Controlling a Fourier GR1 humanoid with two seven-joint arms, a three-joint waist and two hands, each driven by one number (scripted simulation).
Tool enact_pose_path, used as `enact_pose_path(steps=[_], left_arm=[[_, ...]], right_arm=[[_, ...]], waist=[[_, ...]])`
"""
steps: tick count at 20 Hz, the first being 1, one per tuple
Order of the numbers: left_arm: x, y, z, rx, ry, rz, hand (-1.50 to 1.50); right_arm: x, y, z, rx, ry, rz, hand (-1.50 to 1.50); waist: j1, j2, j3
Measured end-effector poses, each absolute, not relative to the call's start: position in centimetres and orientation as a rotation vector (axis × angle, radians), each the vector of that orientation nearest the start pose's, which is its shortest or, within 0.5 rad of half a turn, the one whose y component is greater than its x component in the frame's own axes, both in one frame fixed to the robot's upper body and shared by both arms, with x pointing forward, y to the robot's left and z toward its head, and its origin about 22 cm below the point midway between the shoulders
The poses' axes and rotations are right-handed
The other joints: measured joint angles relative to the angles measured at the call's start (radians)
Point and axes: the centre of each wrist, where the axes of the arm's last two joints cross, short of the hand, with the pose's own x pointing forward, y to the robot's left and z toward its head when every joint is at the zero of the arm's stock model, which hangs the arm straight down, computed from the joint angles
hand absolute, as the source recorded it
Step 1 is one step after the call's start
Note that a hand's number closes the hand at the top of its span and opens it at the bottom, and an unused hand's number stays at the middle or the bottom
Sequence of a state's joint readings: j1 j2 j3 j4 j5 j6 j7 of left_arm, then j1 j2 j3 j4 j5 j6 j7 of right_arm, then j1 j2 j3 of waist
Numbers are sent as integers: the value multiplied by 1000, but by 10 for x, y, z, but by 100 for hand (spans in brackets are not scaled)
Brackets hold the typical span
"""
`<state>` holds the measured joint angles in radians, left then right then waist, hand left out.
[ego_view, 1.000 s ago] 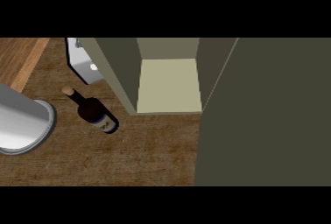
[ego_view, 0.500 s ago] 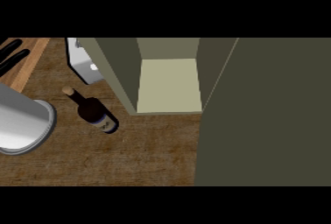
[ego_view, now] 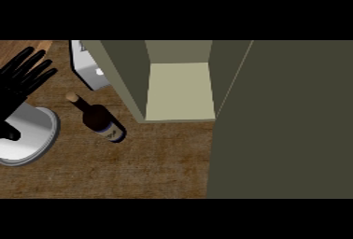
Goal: Pick up the wine, place it into the cabinet and close the cabinet
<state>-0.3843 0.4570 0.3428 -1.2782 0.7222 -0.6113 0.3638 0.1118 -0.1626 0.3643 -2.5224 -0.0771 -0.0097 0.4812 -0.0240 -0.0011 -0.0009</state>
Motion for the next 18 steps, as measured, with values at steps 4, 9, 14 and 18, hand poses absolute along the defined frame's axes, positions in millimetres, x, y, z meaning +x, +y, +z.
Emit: enact_pose_path(steps=[4, 9, 14, 18], left_arm=[[328, 380, 90, -494, -1522, -171, -150], [331, 382, 68, -465, -1507, -165, -150], [338, 374, 47, -442, -1486, -174, -150], [345, 375, 34, -430, -1473, -174, -150]], right_arm=[[125, -192, 181, 319, -1859, 316, -150], [124, -192, 181, 316, -1862, 316, -150], [124, -192, 181, 318, -1867, 317, -150], [126, -192, 184, 312, -1876, 323, -150]], waist=[[-3, 1, 0], [-6, 1, 0], [-8, 2, 0], [-11, 4, -1]])
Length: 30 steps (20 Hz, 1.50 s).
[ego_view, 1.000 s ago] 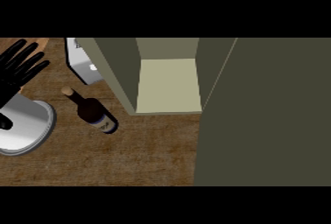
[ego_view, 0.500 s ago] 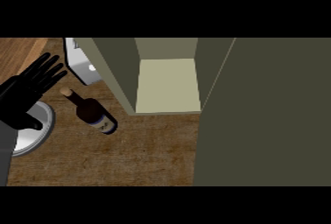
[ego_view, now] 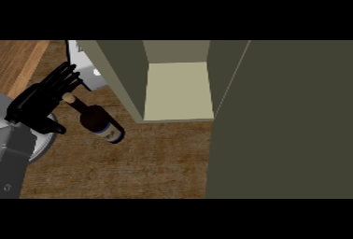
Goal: Pick up the wine, place it into the cabinet and close the cabinet
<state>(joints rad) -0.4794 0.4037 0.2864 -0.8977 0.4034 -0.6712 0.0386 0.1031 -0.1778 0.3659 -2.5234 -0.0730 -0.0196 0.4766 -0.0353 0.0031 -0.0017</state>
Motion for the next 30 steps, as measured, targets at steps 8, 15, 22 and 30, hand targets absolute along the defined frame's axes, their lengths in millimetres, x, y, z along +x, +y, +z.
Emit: enact_pose_path(steps=[8, 15, 22, 30], left_arm=[[346, 360, -6, -446, -1435, -187, -150], [338, 352, -37, -472, -1405, -210, -150], [329, 349, -58, -479, -1385, -208, -150], [323, 343, -76, -514, -1340, -100, -150]], right_arm=[[127, -195, 184, 288, -1876, 334, -150], [127, -193, 185, 300, -1877, 331, -150], [125, -192, 183, 316, -1880, 328, -150], [125, -189, 183, 334, -1877, 319, -150]], waist=[[-3, 1, 0], [-2, 0, 0], [-1, 0, 0], [-1, 0, -1]])
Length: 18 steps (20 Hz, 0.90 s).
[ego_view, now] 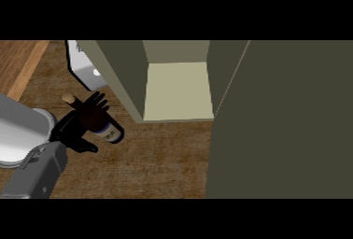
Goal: Pick up the wine, place it into the cabinet and close the cabinet
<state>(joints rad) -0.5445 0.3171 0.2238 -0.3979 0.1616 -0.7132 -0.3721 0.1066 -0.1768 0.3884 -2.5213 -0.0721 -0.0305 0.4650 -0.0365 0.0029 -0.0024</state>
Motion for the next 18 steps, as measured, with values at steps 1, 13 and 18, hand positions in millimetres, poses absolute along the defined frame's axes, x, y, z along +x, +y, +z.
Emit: enact_pose_path(steps=[1, 13, 18], left_arm=[[323, 339, -79, -521, -1336, -84, -150], [323, 322, -92, -628, -1292, 80, -150], [323, 315, -95, -646, -1296, 76, 150]], right_arm=[[125, -189, 182, 331, -1875, 318, -150], [126, -192, 182, 306, -1869, 328, -150], [125, -192, 181, 308, -1865, 328, -150]], waist=[[0, 0, 0], [1, 0, 0], [7, -1, 1]])
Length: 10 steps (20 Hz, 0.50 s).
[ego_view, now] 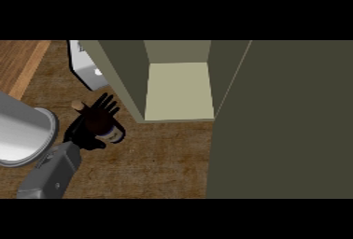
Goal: Pick up the wine, place it into the cabinet and close the cabinet
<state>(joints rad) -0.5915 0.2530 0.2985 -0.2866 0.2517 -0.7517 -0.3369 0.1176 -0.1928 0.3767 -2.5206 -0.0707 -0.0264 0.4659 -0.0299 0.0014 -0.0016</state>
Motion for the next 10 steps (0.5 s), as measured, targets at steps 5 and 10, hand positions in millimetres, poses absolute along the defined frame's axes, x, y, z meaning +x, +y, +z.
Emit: enact_pose_path(steps=[5, 10], left_arm=[[330, 305, -92, -669, -1311, 78, 150], [332, 305, -89, -646, -1348, 49, 150]], right_arm=[[125, -193, 181, 304, -1873, 329, -150], [127, -193, 184, 292, -1876, 324, -150]], waist=[[0, 0, 1], [3, 1, 0]])
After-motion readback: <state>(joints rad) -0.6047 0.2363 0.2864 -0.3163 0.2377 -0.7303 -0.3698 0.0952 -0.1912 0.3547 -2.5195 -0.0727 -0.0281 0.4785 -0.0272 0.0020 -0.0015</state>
